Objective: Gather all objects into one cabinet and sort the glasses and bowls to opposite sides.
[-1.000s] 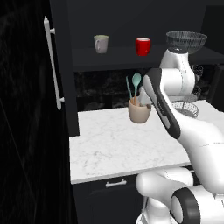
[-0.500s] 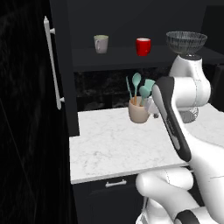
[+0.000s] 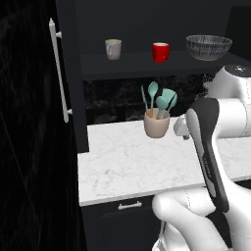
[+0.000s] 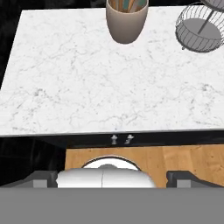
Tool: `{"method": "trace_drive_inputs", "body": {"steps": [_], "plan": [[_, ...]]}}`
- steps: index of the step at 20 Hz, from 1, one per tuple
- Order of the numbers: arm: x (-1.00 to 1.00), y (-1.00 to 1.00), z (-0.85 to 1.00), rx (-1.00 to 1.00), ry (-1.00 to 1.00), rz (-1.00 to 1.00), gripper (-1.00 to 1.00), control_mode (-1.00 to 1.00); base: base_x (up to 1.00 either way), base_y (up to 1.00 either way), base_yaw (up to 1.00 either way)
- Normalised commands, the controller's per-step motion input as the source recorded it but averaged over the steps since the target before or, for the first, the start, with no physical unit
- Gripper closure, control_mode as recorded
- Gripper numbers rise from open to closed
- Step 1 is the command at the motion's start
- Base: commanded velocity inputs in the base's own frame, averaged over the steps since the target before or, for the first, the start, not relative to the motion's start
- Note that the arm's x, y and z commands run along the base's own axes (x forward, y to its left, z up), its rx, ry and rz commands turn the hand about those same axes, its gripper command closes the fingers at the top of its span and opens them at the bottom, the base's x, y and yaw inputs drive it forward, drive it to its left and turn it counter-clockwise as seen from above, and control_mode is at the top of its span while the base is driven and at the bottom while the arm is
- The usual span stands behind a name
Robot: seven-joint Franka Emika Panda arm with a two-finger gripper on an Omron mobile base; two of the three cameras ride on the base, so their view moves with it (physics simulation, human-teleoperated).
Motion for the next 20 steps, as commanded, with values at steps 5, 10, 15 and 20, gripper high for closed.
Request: {"method": "trace_drive_inputs", "body": {"steps": [5,10,15,20], "plan": [[-0.46,0.00,0.37,0.00,-0.08,-0.01,-1.00,-1.00,0.00,0.00,0.00],[-0.55,-0.02,0.42,0.00,0.00,-0.03,-1.00,-1.00,0.00,0.00,0.00],[-0.56,-0.03,0.41,0.00,-0.01,0.00,-1.00,-1.00,0.00,0.00,0.00],[-0.38,-0.08,0.07,0.00,-0.01,0.00,-1.00,-1.00,0.00,0.00,0.00]]}}
